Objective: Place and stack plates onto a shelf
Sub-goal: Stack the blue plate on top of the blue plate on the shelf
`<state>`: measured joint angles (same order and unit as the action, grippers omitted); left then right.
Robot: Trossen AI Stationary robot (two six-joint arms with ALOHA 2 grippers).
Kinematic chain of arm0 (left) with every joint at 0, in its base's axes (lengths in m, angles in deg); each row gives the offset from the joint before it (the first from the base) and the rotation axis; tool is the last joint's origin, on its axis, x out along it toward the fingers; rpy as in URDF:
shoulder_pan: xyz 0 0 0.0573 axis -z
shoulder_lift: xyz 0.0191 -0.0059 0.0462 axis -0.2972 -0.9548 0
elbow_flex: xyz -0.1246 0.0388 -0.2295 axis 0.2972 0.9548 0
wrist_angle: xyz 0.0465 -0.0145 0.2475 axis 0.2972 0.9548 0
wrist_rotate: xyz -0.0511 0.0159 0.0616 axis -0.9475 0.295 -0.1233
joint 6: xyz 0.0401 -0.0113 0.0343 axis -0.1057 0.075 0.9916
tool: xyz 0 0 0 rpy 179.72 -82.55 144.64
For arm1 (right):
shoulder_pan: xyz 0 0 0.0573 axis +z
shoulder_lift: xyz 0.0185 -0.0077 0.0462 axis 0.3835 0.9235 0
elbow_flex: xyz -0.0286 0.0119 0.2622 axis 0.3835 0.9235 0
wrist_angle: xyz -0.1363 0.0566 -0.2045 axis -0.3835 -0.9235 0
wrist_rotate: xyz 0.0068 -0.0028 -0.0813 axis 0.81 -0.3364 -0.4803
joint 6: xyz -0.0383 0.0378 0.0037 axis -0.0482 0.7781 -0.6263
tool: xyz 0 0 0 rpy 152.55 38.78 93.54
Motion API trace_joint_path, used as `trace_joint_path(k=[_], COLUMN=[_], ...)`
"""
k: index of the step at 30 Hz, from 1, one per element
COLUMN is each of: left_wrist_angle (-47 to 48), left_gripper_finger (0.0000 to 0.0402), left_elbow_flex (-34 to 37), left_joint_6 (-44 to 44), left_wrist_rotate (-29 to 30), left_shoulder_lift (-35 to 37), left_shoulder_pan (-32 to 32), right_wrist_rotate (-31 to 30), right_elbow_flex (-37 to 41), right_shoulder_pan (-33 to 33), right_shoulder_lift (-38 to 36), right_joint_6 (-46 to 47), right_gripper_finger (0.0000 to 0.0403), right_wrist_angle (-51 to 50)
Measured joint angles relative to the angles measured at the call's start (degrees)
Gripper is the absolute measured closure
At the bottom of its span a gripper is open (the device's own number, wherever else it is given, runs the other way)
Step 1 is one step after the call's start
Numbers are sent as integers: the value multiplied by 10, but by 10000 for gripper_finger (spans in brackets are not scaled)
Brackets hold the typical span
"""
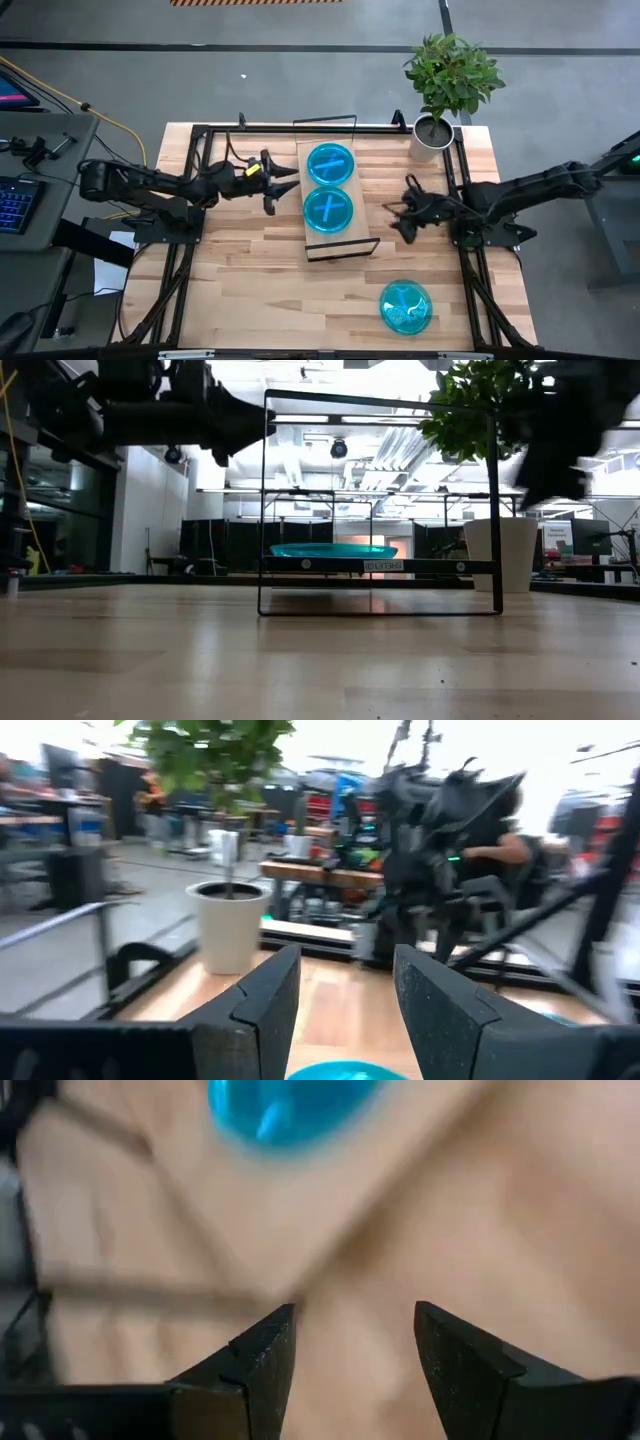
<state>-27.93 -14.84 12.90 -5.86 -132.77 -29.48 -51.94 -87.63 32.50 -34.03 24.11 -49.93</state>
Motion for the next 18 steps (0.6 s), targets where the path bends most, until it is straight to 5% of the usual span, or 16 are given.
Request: trace_joint_path(k=[4,9,18], left_wrist_angle=[0,0,-1], left_gripper_finger=[247,247,247], left_elbow_flex=[0,0,0], left_joint_6=[-20,-25,-1], left_wrist_rotate=[-50,-53,-54], left_shoulder_lift=[4,4,4], left_shoulder_pan=[3,19,45], right_wrist_rotate=[79,85,88], right_elbow_flex=[1,15,16], right_shoulder_pan=[70,199,299], right_shoulder_lift=[2,35,125], right_joint_6=[146,297,390], right_gripper_finger=[214,214,214], right_wrist_angle=[-77,-38,-6])
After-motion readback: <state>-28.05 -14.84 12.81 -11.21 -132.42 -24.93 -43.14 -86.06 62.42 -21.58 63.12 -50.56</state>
